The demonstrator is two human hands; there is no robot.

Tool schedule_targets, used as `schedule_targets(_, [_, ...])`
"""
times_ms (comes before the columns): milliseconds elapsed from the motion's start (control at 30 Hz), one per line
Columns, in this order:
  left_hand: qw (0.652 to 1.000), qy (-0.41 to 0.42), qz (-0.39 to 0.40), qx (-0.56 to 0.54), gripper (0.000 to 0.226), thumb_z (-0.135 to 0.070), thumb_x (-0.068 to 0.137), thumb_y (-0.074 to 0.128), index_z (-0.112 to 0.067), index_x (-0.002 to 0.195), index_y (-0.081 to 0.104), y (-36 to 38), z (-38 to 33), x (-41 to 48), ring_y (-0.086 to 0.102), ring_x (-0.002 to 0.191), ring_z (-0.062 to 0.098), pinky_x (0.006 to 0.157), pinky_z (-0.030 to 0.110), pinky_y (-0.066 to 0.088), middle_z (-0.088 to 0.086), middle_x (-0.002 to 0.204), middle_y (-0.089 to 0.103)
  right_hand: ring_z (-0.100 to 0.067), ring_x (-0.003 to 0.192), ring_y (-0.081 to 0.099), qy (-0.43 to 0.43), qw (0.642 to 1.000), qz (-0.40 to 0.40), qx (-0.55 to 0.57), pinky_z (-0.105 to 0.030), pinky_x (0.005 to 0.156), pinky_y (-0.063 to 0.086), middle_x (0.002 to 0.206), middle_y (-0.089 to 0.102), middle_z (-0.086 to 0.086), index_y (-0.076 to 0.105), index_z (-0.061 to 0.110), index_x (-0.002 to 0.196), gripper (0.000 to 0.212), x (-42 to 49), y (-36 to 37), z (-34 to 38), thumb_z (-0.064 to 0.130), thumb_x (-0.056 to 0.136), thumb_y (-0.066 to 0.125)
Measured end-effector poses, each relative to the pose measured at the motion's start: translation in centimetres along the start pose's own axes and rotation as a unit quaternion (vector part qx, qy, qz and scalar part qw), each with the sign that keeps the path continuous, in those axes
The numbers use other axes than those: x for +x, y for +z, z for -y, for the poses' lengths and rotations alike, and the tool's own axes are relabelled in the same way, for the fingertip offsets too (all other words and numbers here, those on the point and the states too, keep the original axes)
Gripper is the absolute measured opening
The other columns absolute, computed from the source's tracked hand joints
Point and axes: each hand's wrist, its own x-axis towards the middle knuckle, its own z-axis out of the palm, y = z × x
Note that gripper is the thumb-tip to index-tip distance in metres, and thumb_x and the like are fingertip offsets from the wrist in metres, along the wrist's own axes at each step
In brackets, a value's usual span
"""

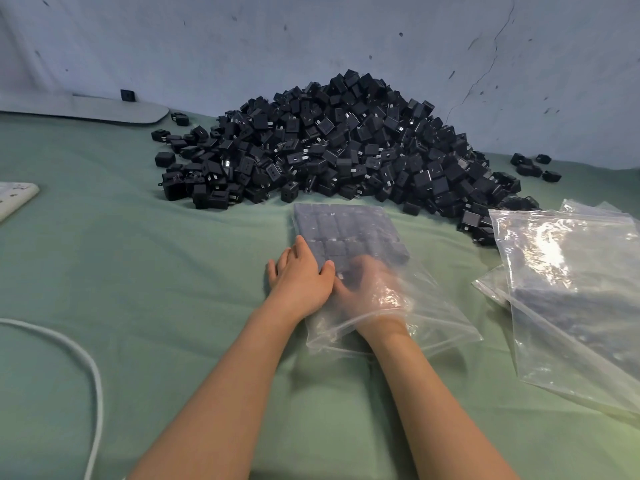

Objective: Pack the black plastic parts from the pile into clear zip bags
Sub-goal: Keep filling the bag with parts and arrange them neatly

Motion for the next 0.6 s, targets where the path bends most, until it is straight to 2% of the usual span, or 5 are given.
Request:
schedule_targets(100, [1.0,-0.003,-0.01,-0.013,0.06,-0.037,0.097,0.039,-0.004,0.144,0.021,-0.1,-0.1,0.0,0.024,0.14,0.029,0.115,0.047,0.013,0.014,0.147,0.035,-0.02,0.092,0.056,0.0,1.0,0.001,-0.003,-0.032,0.079,0.046,0.1,0.058,-0.001,0.046,0.028,0.083,0.023,0.0,0.0,0.1,0.046,0.083,0.06])
schedule_targets(300, [1.0,0.001,-0.016,-0.001,0.06,-0.037,0.097,0.037,-0.004,0.144,0.019,0.0,-0.1,0.0,0.023,0.14,0.029,0.115,0.047,0.013,0.014,0.148,0.034,-0.021,0.091,0.057,0.004,0.999,0.019,-0.041,-0.034,0.081,0.049,0.101,0.059,-0.002,0.051,0.027,0.085,0.023,0.0,-0.4,0.6,0.049,0.085,0.056])
schedule_targets(467, [1.0,0.003,-0.016,0.008,0.064,-0.04,0.097,0.037,-0.004,0.146,0.016,0.1,0.0,0.0,0.021,0.141,0.028,0.115,0.046,0.012,0.013,0.15,0.03,-0.025,0.095,0.058,-0.005,0.992,0.122,-0.022,-0.039,0.089,0.048,0.102,0.059,-0.004,0.056,0.019,0.1,0.018,-2.6,-2.9,1.1,0.034,0.091,0.057])
schedule_targets(533, [1.0,0.003,-0.016,0.01,0.064,-0.04,0.097,0.037,-0.004,0.146,0.017,0.1,0.0,0.0,0.021,0.141,0.029,0.115,0.046,0.013,0.013,0.15,0.03,-0.024,0.097,0.055,-0.063,0.982,0.165,-0.063,-0.035,0.089,0.044,0.1,0.058,-0.004,0.055,0.017,0.093,0.009,-5.3,-4.9,0.8,0.026,0.093,0.053])
schedule_targets(600, [1.0,0.003,-0.016,0.011,0.064,-0.041,0.098,0.037,-0.004,0.146,0.017,0.1,0.0,0.0,0.021,0.14,0.029,0.115,0.046,0.013,0.014,0.15,0.03,-0.015,0.095,0.055,-0.109,0.962,0.221,-0.121,-0.029,0.086,0.043,0.098,0.06,0.003,0.06,0.018,0.088,0.02,-7.7,-7.8,0.9,0.032,0.095,0.048])
